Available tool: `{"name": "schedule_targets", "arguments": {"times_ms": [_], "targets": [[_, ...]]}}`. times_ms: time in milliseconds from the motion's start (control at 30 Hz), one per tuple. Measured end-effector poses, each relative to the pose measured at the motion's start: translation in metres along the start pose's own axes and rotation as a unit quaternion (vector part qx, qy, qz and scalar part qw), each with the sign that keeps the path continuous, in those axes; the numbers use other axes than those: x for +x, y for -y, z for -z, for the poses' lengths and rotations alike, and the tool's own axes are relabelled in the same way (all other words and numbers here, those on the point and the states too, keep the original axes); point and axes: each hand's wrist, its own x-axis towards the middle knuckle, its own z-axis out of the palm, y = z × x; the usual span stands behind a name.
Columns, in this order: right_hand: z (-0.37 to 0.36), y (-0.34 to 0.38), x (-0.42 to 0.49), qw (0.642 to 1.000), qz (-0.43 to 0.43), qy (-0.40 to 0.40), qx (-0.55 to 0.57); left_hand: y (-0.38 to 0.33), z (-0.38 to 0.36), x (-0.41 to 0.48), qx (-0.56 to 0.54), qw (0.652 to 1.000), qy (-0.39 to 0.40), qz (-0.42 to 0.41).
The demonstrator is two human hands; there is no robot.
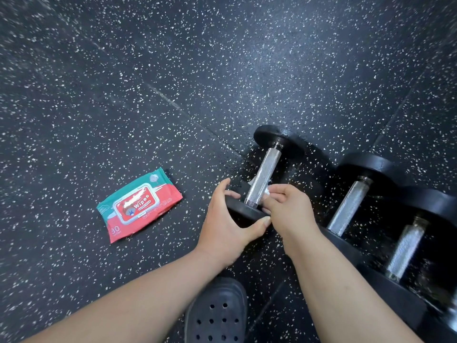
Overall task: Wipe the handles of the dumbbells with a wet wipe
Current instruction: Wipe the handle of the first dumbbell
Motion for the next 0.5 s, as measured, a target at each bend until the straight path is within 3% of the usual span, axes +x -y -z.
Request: {"name": "schedule_targets", "arguments": {"times_ms": [133, 200, 333, 500], "targets": [[0.001, 0.014, 0.006, 0.989, -0.047, 0.112, 0.082, -0.001, 0.000, 0.001, -0.006, 1.000, -0.001, -0.002], [0.001, 0.018, 0.005, 0.988, -0.050, 0.126, 0.081, 0.000, 0.000, 0.001, -0.005, 1.000, 0.000, -0.004], [0.005, 0.012, 0.001, 0.995, -0.059, 0.034, 0.077, 0.000, 0.001, 0.001, -0.007, 1.000, 0.000, -0.006], [0.015, 0.010, -0.007, 0.996, 0.000, -0.089, -0.014, 0.000, 0.001, 0.001, -0.006, 1.000, 0.002, -0.005]]}}
